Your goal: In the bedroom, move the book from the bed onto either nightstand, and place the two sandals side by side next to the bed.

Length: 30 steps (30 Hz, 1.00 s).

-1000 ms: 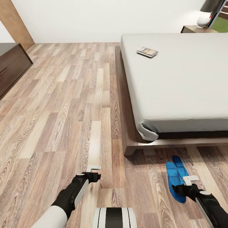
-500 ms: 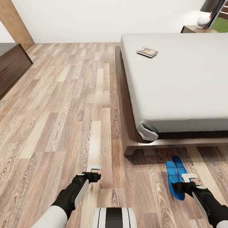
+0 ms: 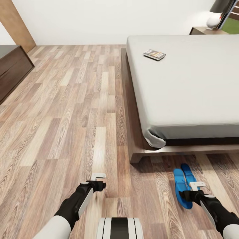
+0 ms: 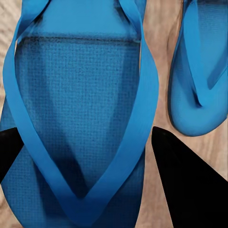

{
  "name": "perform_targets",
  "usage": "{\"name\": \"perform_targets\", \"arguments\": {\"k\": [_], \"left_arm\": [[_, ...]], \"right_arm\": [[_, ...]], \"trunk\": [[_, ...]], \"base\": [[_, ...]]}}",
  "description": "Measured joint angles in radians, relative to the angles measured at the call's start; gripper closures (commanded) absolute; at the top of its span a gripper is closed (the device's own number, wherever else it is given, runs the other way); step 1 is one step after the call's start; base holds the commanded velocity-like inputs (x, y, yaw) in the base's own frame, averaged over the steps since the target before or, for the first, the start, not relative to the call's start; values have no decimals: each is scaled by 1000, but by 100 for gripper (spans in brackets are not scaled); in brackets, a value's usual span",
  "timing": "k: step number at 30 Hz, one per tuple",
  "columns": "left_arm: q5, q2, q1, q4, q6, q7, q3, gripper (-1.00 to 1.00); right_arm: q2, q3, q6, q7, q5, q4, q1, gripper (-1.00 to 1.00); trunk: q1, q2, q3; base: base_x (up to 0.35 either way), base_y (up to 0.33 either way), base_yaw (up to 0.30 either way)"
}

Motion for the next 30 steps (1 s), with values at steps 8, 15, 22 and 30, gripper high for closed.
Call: {"name": "perform_targets", "arguments": {"k": [8,15,22,30], "left_arm": [[-2,-8,0,0,0,0,-3,-100],[-2,-9,0,0,0,0,-4,-100],[-3,-9,0,1,0,-1,-4,-100],[-6,-9,0,-1,0,0,-4,-100]], "right_arm": [[-1,23,-15,2,0,-1,0,100],[-1,29,-13,2,0,-1,0,100],[-1,30,-4,1,1,0,0,100],[-1,30,-11,-1,0,2,0,100]], "trunk": [[0,0,0],[0,0,0],[0,0,0],[0,0,0]], "base": [[177,0,0],[14,0,0],[92,-31,0],[69,-31,0]]}}
